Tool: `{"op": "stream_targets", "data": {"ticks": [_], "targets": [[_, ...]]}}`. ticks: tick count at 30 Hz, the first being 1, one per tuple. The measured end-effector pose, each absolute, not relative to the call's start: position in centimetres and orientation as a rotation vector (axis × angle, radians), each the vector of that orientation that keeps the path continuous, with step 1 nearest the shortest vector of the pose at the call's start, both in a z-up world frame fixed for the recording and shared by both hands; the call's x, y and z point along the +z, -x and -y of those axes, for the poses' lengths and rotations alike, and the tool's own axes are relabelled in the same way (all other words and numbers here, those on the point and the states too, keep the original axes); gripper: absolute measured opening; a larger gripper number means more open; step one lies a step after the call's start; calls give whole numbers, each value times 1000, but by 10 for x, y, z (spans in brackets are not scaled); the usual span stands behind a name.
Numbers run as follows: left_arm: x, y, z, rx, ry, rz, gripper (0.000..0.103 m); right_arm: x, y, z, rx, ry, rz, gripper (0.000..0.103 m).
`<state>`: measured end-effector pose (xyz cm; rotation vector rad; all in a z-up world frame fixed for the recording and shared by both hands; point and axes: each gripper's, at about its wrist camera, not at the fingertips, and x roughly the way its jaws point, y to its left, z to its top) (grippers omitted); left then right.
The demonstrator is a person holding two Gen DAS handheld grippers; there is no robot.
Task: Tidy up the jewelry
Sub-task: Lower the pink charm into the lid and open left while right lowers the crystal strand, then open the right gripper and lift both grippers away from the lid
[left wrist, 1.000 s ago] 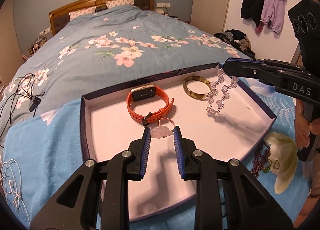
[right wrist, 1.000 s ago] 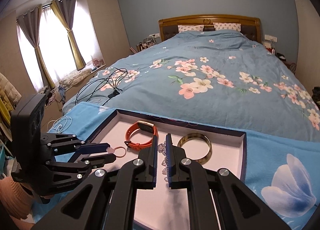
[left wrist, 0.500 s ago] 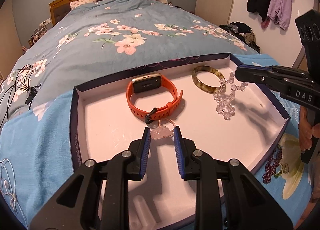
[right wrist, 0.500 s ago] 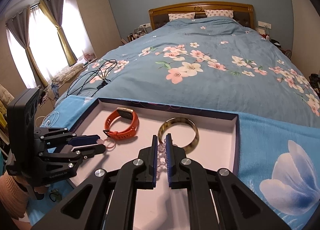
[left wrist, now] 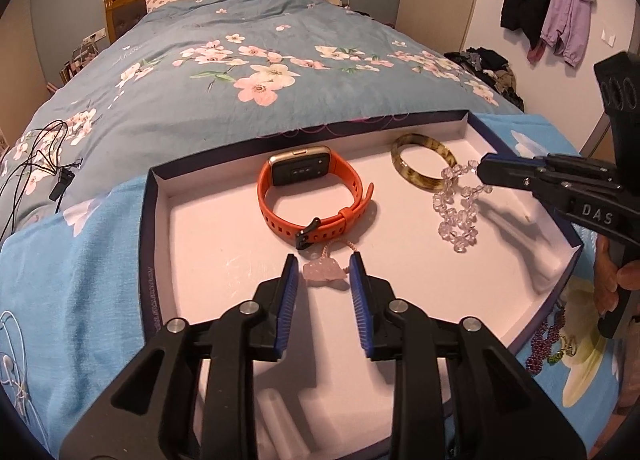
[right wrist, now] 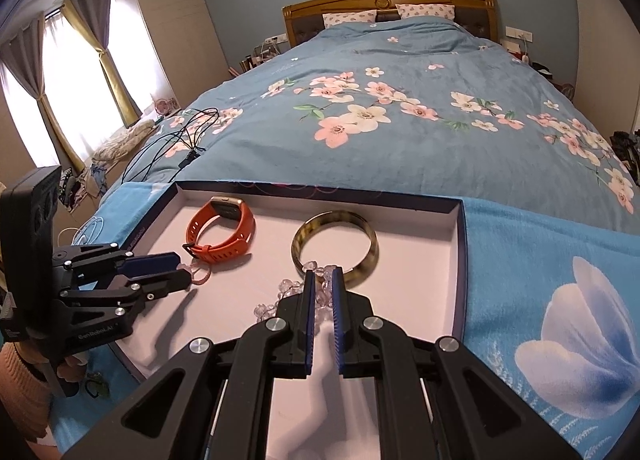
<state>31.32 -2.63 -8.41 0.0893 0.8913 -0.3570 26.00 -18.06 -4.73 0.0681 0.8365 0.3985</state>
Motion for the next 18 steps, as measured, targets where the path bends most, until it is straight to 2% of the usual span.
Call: {"op": "stream_targets", "data": {"ticks": [2, 6, 11, 13, 18], "targets": [[-80, -311, 24, -347, -87, -875, 43, -48, -259, 182, 393, -63, -841, 8], [-69, -301, 18, -333, -88, -837, 45, -49, -257, 186, 371, -57, -847, 14], [-51, -277, 5, -319, -72, -777, 53, -45, -249, 192, 358, -55, -830, 18], [-46, -267, 0, -311, -71, -756, 54, -41, -243, 196, 337, -44, -805, 26], [-37, -235, -14, -301, -76, -712, 54, -32, -230, 206, 343, -54, -777, 26]]}}
